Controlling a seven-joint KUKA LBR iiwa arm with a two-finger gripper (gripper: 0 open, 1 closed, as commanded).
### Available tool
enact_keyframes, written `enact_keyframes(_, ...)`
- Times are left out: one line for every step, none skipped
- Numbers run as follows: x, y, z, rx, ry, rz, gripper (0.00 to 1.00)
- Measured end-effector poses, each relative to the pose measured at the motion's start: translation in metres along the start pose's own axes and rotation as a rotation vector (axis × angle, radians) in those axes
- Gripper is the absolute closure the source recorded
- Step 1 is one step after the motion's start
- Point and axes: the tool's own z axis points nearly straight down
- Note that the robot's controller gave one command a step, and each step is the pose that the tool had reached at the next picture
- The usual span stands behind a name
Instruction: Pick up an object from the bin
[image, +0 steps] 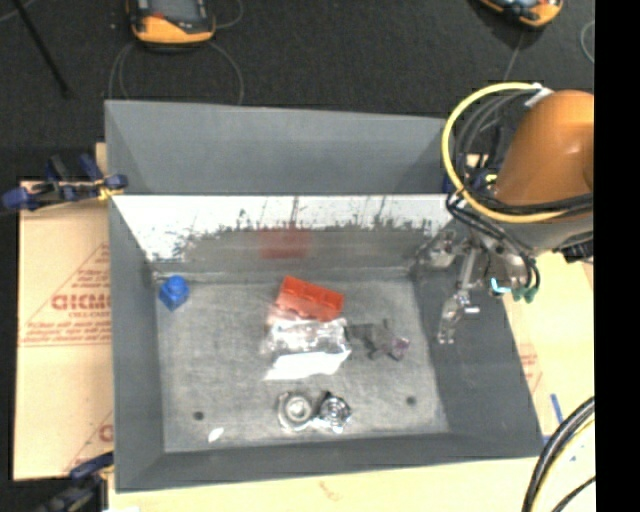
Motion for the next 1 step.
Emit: enact_keyframes(-0.0186, 0.0389, 0.1185, -0.003, -0.001, 0.245, 0.0)
